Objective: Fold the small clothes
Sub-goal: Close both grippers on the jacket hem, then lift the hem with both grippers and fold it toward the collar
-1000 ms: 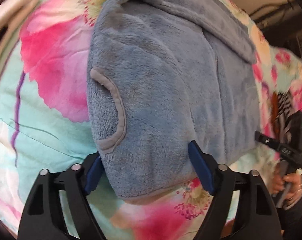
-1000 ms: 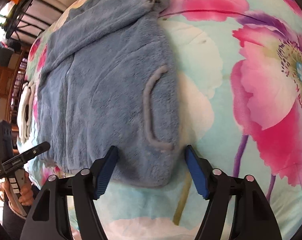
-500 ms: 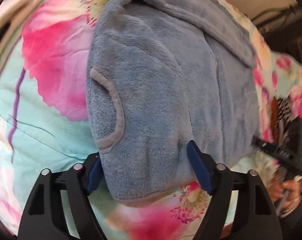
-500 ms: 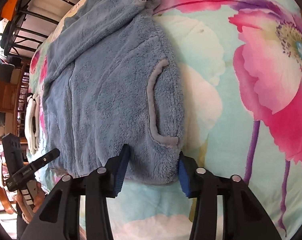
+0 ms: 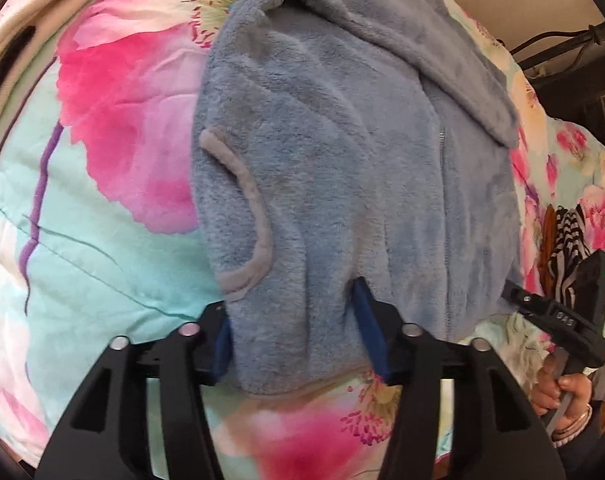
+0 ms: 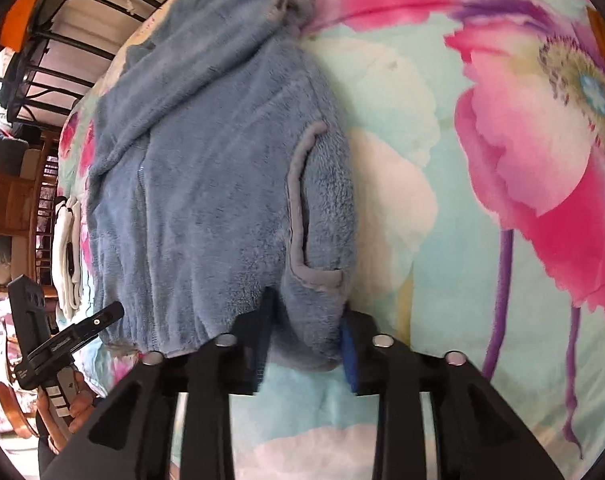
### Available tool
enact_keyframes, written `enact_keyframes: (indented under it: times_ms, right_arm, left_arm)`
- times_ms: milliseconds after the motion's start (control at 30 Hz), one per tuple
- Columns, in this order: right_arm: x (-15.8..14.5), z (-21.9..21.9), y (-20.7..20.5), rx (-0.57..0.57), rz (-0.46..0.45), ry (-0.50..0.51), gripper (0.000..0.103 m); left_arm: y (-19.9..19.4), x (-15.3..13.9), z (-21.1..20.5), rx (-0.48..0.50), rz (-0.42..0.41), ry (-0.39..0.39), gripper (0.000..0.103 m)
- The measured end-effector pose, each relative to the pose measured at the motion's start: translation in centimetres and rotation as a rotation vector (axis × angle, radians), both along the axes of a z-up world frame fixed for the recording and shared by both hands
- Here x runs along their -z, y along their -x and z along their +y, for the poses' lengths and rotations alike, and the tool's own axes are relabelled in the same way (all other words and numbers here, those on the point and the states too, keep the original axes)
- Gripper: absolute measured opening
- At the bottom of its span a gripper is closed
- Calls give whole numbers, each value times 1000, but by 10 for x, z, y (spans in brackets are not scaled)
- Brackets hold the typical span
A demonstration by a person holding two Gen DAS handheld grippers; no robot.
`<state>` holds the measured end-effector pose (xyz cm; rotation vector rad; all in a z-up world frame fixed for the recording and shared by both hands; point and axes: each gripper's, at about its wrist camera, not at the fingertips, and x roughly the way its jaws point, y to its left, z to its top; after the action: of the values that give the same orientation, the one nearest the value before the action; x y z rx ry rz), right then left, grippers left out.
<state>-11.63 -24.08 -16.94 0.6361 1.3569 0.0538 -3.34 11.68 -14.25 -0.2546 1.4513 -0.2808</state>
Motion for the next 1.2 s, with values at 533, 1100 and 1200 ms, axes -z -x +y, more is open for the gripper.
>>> enact_keyframes:
  times_ms: [533, 1100, 1200]
  right_arm:
    - [-51, -10, 18, 46, -111, -64, 12]
    - [-67, -29, 27, 135, -82, -305, 12]
    - [-83, -39, 9, 158, -123, -335, 12]
  left_arm:
    - [10, -52, 4, -25, -118, -14, 17]
    - [14, -72, 30, -58, -7, 108, 16]
    - [-9, -85, 28, -53, -22, 113, 16]
